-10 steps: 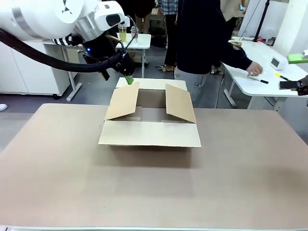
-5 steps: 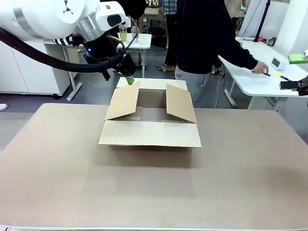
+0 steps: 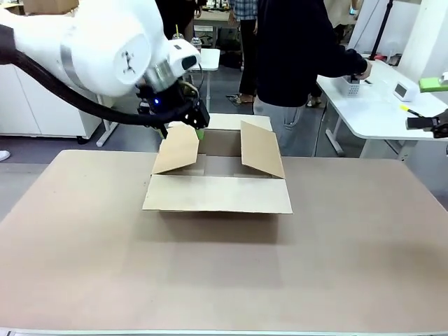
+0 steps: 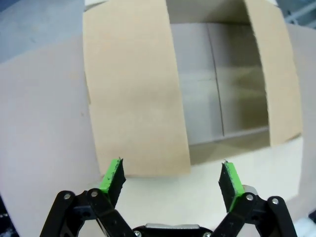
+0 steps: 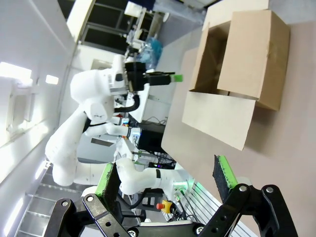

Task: Pack the gift set into the box.
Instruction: Place both hands on the side flaps of the Package Box and spread them outward.

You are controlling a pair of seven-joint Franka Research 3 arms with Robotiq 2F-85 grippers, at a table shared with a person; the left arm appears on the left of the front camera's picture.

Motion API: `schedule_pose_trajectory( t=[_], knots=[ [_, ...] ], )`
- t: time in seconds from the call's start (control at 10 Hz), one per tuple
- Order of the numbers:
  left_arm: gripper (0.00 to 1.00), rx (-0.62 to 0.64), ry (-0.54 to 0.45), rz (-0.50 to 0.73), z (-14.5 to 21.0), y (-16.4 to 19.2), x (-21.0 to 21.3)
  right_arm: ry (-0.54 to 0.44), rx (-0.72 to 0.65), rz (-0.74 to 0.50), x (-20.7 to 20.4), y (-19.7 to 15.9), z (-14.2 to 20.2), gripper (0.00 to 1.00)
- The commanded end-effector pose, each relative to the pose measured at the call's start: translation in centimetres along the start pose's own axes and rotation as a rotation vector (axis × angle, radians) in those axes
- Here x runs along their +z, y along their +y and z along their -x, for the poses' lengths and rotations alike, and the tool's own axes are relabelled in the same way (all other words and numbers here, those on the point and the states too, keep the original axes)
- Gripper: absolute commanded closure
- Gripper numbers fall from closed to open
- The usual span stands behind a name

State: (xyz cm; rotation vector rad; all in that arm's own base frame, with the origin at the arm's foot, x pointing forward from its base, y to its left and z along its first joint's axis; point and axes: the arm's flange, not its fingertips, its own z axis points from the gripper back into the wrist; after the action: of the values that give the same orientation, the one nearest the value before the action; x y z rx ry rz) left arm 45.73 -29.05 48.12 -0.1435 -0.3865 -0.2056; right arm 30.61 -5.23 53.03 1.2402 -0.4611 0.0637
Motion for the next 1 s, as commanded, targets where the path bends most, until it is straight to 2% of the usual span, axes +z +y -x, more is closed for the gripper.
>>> schedule_pose_trajectory(
  t=[0.0, 0.4, 0.9],
  knots=[
    [0.00, 0.043, -0.022, -0.141, -2.9, -3.3, -2.9, -0.012, 0.027, -0.024, -0.1, 0.0, -0.4, 0.00],
    [0.00, 0.016, 0.034, -0.363, -4.3, -5.6, -8.1, -0.012, 0.027, -0.024, -0.1, 0.0, -0.4, 0.00],
    [0.00, 0.031, 0.036, -0.665, -4.1, -4.3, -7.9, -0.012, 0.027, -0.024, -0.1, 0.0, -0.4, 0.00]
  ],
)
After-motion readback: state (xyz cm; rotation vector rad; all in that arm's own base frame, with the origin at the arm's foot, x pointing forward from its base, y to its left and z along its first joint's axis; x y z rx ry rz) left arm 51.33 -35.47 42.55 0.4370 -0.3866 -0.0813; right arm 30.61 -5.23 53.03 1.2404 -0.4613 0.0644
